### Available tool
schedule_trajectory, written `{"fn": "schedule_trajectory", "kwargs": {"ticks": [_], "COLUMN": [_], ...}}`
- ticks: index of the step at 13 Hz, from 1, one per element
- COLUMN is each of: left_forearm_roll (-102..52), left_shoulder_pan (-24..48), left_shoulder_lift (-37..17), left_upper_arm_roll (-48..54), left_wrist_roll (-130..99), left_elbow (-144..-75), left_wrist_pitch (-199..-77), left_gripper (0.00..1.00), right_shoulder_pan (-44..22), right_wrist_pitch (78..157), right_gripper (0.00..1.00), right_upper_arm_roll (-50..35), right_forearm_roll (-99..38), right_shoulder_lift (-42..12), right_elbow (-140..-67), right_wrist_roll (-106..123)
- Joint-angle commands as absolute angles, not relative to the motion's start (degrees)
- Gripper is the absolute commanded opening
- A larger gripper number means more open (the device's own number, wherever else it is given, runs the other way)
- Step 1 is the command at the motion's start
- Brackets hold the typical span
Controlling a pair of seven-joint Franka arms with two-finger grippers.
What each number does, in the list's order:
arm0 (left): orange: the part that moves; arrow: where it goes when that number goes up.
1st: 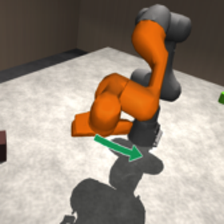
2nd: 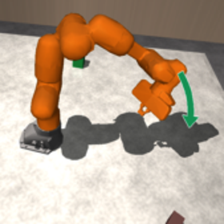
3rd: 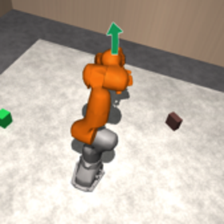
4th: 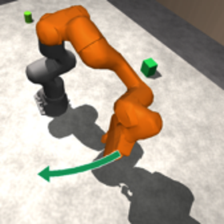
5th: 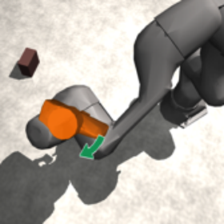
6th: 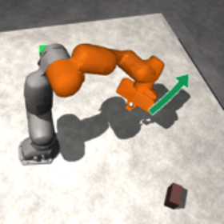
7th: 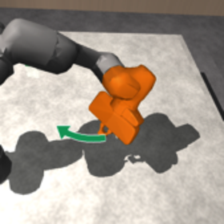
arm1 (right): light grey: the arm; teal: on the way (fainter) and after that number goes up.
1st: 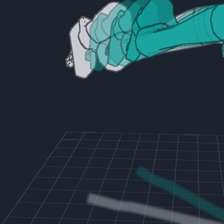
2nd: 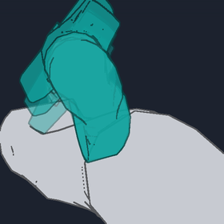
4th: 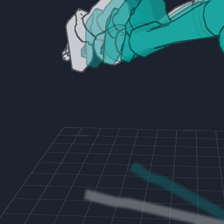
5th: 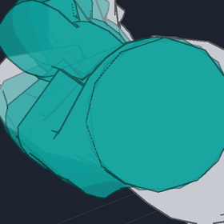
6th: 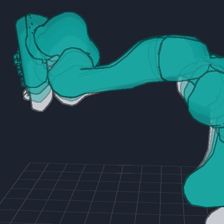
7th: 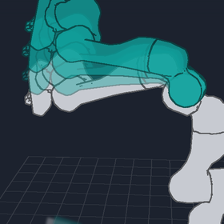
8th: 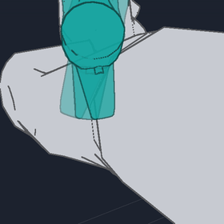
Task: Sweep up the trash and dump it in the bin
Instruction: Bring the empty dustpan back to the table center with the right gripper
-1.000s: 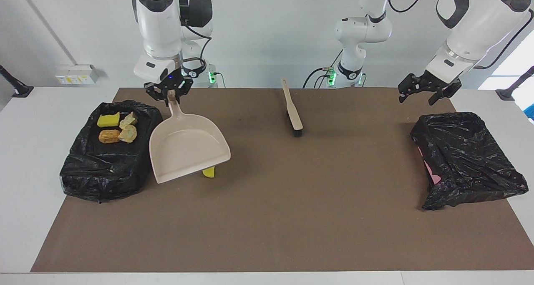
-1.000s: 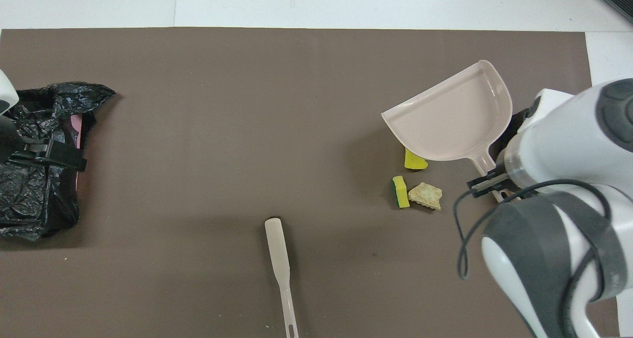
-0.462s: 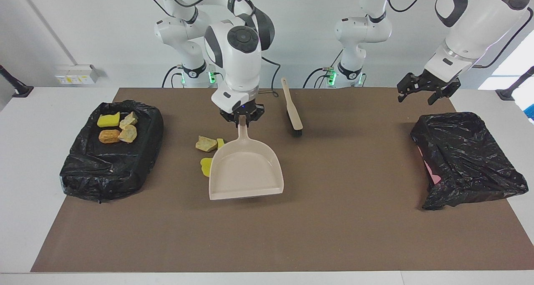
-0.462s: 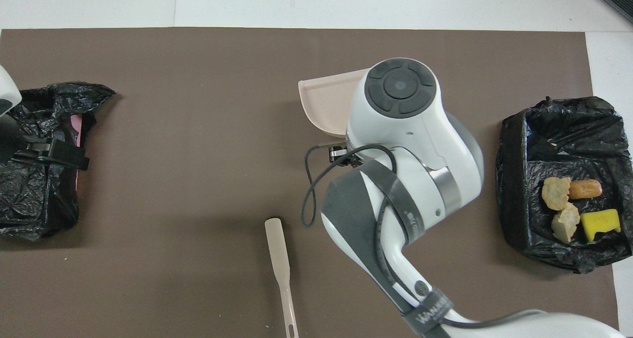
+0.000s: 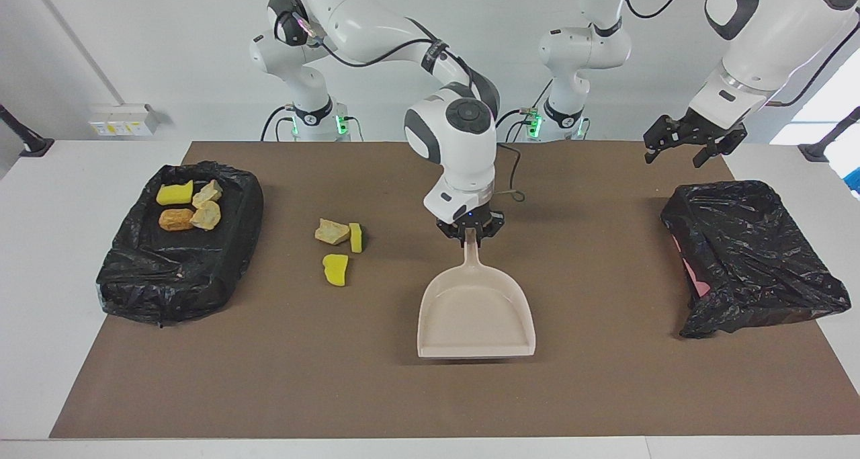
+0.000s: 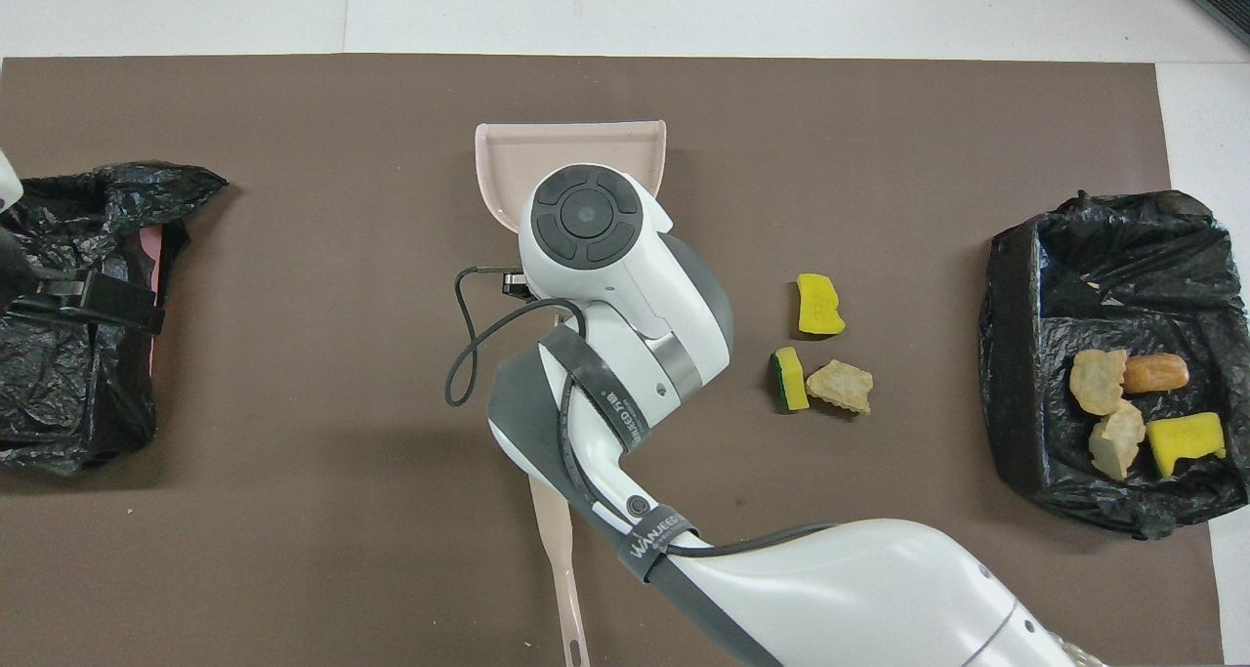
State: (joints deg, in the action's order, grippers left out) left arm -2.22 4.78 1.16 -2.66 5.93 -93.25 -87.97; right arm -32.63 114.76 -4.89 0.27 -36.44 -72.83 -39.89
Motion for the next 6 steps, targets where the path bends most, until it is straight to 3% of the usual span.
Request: {"fn": "schedule_trajectory", "kwargs": {"ticks": [1,5,6], "left_forearm_roll": [-1.84,-2.2,-2.28], "left_shoulder_pan": [4.39,5.54,5.54], "left_shoulder_lift": [2.1,0.97,0.79], "left_upper_arm_roll": [-2.29,-1.94,-1.76], "left_wrist_roll": [6.77,6.07,5.98], "left_elbow": [-94.47,-95.8,-95.89], "left_wrist_pitch": [-89.12,-91.58,-92.45], "left_gripper": [1.0,1.0,1.0], "right_shoulder_pan": [-32.43,-32.43,-32.52], "right_wrist_pitch": [115.48,119.71,119.79], "right_gripper": [0.01,0.02,0.19], "right_upper_arm_roll": [-4.75,-5.1,-5.1], "right_forearm_roll": [-1.14,-2.46,-5.25], "right_shoulder_lift": [-38.5,-38.5,-38.41], "right_elbow": [-71.44,-73.83,-74.35], "right_wrist_roll": [-40.52,-40.52,-40.69]}}
